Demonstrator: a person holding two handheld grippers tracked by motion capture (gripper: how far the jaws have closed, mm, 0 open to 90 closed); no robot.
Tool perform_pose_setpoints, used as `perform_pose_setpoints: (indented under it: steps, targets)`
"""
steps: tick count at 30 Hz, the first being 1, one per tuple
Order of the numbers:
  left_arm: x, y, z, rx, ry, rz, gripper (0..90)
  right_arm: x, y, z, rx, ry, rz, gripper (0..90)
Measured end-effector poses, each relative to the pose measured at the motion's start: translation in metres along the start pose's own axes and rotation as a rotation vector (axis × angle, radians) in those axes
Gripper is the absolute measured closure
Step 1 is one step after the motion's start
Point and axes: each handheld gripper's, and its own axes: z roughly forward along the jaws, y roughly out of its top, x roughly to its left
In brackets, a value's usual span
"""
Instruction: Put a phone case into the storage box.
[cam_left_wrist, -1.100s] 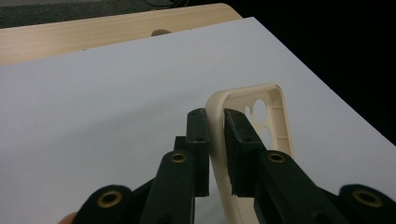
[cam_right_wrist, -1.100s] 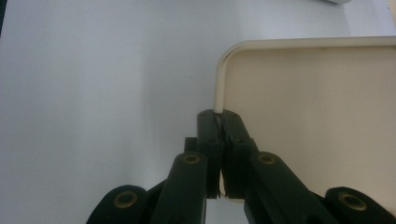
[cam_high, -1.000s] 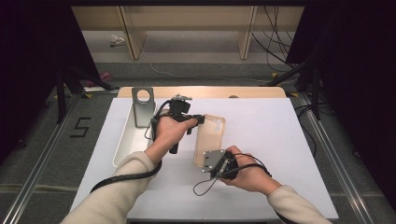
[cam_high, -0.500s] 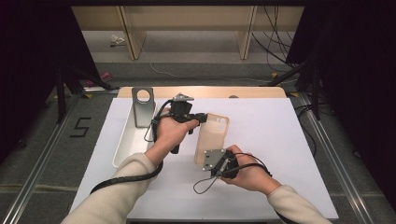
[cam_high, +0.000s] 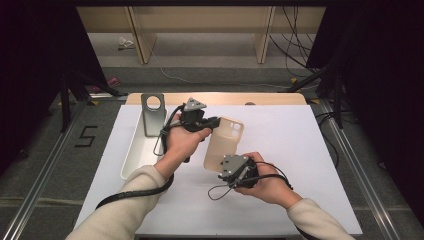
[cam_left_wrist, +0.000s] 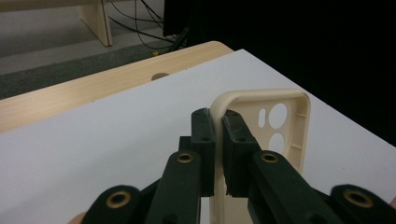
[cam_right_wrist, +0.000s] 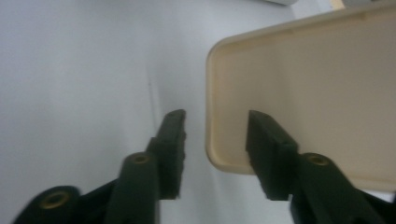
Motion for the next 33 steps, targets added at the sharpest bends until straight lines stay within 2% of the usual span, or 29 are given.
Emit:
perform_pose_setpoints:
  steps: [2, 6, 9, 14, 18, 25, 33]
  targets:
    - [0.002, 0.0, -0.002, -0.019, 0.012, 0.014, 84.3, -0.003, -0.002, 0.0, -0.018, -0.017, 0.032, 46.4]
    - [0.007, 0.001, -0.007, -0.056, 0.036, 0.04, 84.2, -0.008, -0.006, -0.006, -0.074, -0.036, 0.125, 37.0]
    - [0.011, 0.002, -0.012, -0.08, 0.051, 0.041, 84.1, -0.015, -0.01, -0.01, -0.109, -0.056, 0.194, 30.7]
    - [0.018, 0.002, -0.02, -0.109, 0.066, 0.042, 84.1, -0.023, -0.018, -0.017, -0.163, -0.09, 0.271, 26.8]
    - [0.023, 0.002, -0.026, -0.115, 0.06, 0.048, 84.0, -0.028, -0.026, -0.022, -0.195, -0.106, 0.332, 24.4]
    - [0.031, 0.002, -0.035, -0.145, 0.079, 0.038, 84.0, -0.034, -0.037, -0.028, -0.244, -0.082, 0.416, 22.2]
    - [0.037, 0.004, -0.045, -0.167, 0.099, 0.037, 84.0, -0.038, -0.046, -0.035, -0.281, -0.093, 0.458, 21.4]
